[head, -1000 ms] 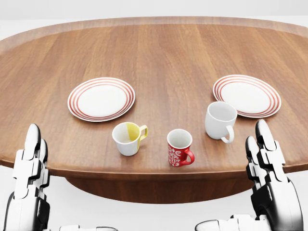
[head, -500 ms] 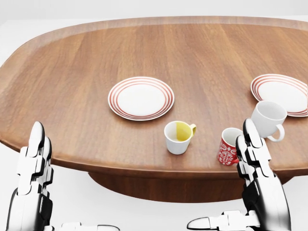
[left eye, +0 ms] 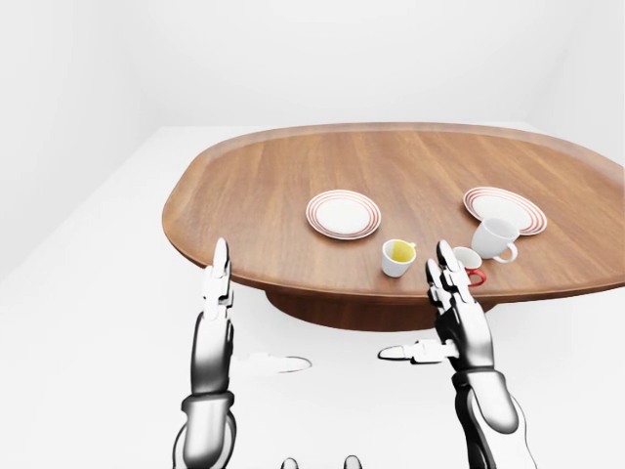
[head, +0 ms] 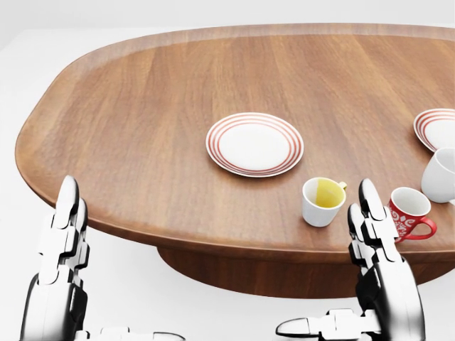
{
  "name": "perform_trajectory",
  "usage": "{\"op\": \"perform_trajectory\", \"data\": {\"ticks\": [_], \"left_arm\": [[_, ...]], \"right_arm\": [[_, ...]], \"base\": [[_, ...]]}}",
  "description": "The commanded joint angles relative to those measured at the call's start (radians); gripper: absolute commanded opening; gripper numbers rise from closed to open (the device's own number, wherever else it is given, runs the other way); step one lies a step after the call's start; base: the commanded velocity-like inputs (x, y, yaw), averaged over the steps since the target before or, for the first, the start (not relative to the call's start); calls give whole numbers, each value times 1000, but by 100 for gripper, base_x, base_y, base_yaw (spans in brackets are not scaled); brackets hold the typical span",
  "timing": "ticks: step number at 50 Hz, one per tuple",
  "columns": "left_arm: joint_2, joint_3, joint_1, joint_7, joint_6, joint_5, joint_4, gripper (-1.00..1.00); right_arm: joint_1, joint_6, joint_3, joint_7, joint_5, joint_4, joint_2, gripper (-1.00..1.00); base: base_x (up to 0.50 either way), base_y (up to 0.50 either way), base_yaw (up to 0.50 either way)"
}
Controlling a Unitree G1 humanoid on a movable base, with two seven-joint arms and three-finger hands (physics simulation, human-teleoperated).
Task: Put the red mug on the left plate.
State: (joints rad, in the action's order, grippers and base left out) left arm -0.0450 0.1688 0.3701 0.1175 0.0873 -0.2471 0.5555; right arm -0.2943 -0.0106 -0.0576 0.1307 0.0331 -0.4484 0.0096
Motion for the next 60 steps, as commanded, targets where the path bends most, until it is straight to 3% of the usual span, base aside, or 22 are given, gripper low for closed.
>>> {"op": "perform_trajectory", "data": {"ticks": [1, 3, 5, 6, 12, 29, 37, 50, 51, 53, 60], "left_arm": [[-5, 15, -6, 11, 0, -8, -8, 100], [-5, 14, -6, 10, 0, -8, -8, 100], [-5, 18, 1, 12, 0, -9, 2, 100], [-6, 22, 3, 13, 0, -13, 6, 100], [-8, 23, -1, 16, 0, -12, 3, 100], [-5, 24, -23, 12, 0, -13, -17, 100], [-2, 20, -25, 9, 0, -11, -25, 100], [-2, 22, -26, 9, 0, -13, -25, 100], [-2, 23, -28, 10, 0, -13, -32, 100], [-2, 22, -30, 9, 0, -12, -35, 100], [-2, 21, -31, 8, 0, -11, -41, 100]], "right_arm": [[24, -9, -31, -50, -4, 51, 5, 100], [24, -9, -30, -51, -4, 51, 4, 100], [11, -40, -13, -2, -27, 35, -7, 100], [10, -77, -23, 38, -82, 10, -12, 100], [2, -49, -40, 49, -56, 26, -6, 100], [11, -30, -26, 23, 3, 39, -3, 100], [5, -23, -31, 48, -38, 34, -3, 100], [3, -21, -25, 55, -43, 32, -4, 100], [1, -42, -47, 100, -135, 22, -4, 100], [3, -45, -48, 103, -136, 22, -2, 100], [-3, -38, -40, 105, -130, 20, -1, 100]], "base": [[0, 0, 0], [0, 0, 0], [0, 0, 0], [0, 0, 0], [33, 0, 0], [50, 1, 0], [50, 9, 0], [50, 7, 0], [50, -2, 0], [50, -3, 0], [50, -3, 0]]}}
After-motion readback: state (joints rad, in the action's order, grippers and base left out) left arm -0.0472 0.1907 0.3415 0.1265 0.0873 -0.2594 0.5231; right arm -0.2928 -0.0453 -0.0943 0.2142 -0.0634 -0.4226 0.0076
